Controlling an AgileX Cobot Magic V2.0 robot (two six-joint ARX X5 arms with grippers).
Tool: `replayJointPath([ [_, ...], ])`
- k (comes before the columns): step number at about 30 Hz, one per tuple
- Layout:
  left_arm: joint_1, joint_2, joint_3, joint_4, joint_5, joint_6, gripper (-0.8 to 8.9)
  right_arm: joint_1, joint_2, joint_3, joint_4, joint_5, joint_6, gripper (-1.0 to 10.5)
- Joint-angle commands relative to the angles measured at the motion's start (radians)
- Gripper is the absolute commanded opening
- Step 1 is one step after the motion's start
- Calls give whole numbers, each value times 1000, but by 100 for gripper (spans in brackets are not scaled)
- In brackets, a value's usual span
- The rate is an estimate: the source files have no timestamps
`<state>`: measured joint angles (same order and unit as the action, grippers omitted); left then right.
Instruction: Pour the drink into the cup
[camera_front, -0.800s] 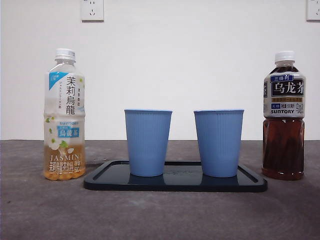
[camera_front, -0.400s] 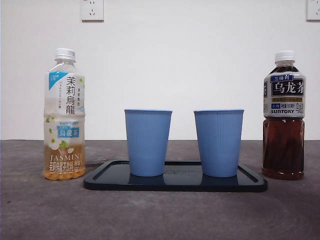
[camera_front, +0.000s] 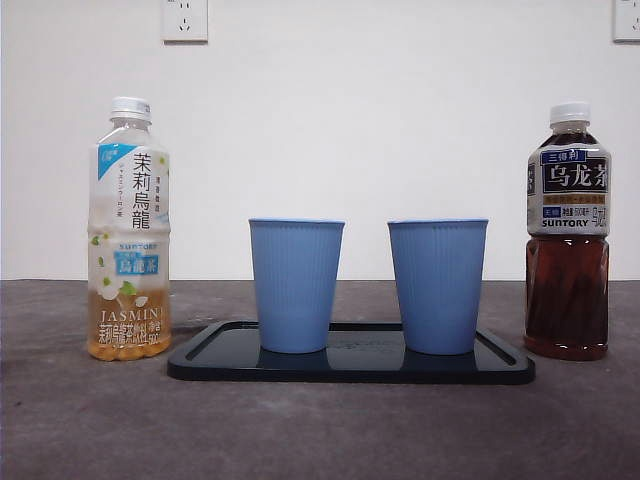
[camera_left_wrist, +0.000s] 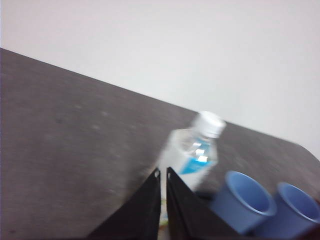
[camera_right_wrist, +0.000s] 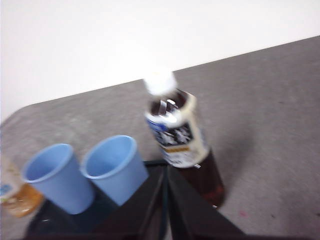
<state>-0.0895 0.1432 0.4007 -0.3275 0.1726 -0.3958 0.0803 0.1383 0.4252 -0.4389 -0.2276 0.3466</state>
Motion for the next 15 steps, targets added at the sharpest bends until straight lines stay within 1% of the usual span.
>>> replayJointPath([
  [1, -3, 61, 112, -53, 80, 59, 17, 3, 53, 90, -48, -62, 9, 12],
  [4, -3, 129, 206, -130, 164, 104, 17, 3, 114, 178, -119, -138, -31, 12],
  [8, -20, 201, 301, -186, 253, 138, 17, 3, 187, 282, -222, -239, -113, 12],
  [11, -42, 249, 349, -201, 343, 153, 16, 3, 233, 342, -292, -299, -185, 12],
  [13, -57, 280, 372, -219, 393, 153, 17, 3, 255, 367, -323, -331, -225, 12],
  [15, -79, 315, 393, -237, 434, 174, 16, 3, 275, 390, -353, -361, -265, 12],
])
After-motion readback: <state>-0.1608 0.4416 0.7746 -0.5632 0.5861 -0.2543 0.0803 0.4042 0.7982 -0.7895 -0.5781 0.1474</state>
